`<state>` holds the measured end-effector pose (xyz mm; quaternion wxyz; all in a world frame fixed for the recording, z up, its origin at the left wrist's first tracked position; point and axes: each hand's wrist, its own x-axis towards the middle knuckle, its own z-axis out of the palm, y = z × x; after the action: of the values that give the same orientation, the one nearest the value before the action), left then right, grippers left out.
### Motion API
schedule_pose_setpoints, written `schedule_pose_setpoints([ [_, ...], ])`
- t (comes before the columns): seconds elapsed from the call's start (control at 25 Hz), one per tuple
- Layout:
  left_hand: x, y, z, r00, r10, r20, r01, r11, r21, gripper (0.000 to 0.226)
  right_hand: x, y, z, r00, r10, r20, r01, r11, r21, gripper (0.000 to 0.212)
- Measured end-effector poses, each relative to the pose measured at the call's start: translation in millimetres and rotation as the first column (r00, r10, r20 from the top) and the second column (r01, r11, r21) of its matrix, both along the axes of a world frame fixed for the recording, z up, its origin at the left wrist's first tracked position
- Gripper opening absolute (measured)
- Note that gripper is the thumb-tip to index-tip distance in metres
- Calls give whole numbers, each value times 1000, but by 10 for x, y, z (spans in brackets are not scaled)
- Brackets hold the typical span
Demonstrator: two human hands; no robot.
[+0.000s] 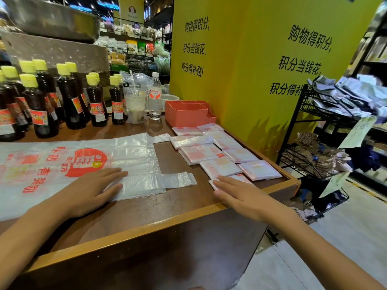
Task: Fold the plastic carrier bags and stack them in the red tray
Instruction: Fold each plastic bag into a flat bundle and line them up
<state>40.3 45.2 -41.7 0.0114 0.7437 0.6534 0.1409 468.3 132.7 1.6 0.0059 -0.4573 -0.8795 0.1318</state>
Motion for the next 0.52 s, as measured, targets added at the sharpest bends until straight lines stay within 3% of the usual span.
schedule_pose_setpoints([
  [0.28,13,2,18,1000,8,-11,-8,1000,-17,79,30,16,-7,997,19,-72,-13,996,88,64],
  [0.52,190,-40,111,1000,11,16,-10,997,-71,96,-580,53,65,976,172,-131,-154,978,142,64],
])
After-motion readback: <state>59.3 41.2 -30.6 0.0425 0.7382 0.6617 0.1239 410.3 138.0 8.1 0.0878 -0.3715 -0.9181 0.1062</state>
